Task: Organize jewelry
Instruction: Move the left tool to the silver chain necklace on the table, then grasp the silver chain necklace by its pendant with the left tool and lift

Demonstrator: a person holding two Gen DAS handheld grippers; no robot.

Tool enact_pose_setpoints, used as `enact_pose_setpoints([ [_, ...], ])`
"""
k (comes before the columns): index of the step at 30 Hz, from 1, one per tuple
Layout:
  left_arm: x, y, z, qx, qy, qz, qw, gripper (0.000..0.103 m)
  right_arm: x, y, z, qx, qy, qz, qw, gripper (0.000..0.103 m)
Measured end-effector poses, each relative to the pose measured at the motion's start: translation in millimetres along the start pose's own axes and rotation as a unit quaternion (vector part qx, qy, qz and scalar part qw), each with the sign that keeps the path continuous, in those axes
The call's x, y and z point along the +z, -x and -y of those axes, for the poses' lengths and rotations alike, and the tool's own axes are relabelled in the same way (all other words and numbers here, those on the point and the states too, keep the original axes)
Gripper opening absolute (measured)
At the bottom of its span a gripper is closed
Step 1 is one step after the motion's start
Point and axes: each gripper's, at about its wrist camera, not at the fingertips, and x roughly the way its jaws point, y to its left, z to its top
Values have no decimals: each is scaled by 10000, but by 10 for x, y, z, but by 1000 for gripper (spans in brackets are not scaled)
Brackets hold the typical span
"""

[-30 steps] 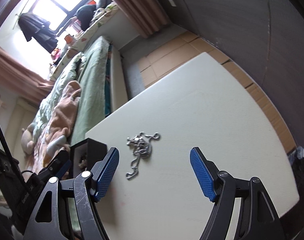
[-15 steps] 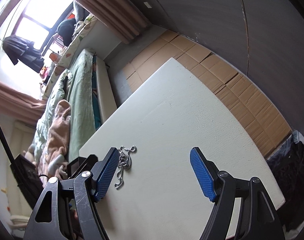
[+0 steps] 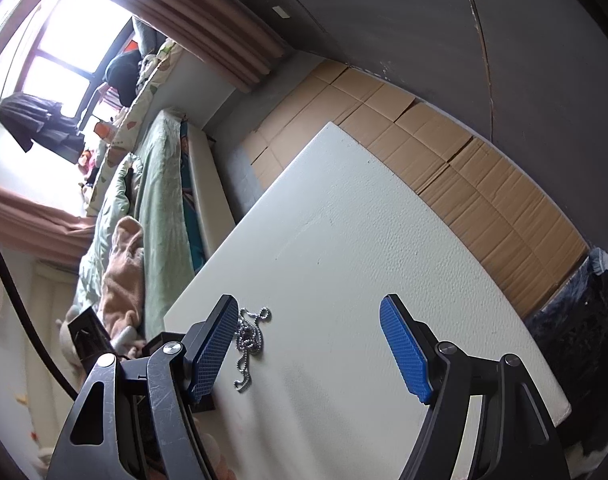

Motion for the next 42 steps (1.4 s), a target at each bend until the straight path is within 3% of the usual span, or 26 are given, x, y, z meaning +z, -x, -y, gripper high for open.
enact_pose_setpoints([
  [6,24,-103,18,130,-17,-31,9999,48,49,14,43,4,-100,61,9999,74],
  [16,30,-203,243,812,-893,182,9925,47,132,-30,64,-178,-137,105,9997,74],
  [17,15,-213,250,881,-947,201,9914,45,133,-40,58,-174,-125,90,9997,74],
  [22,-4,-207,207,1231,-979,347,9869,17,108,-89,1,-168,-3,4,9999,74],
  [30,4,-29,112,814,-746,434,9929,17,65,-72,-13,-285,150,-1,9995,74],
  [34,-9,257,235,358,-727,627,9947,17,43,-45,-12,-303,196,-6,9993,74],
  [42,-90,910,537,-266,-916,1223,9879,16,-20,-10,-28,-310,316,-35,9990,74],
])
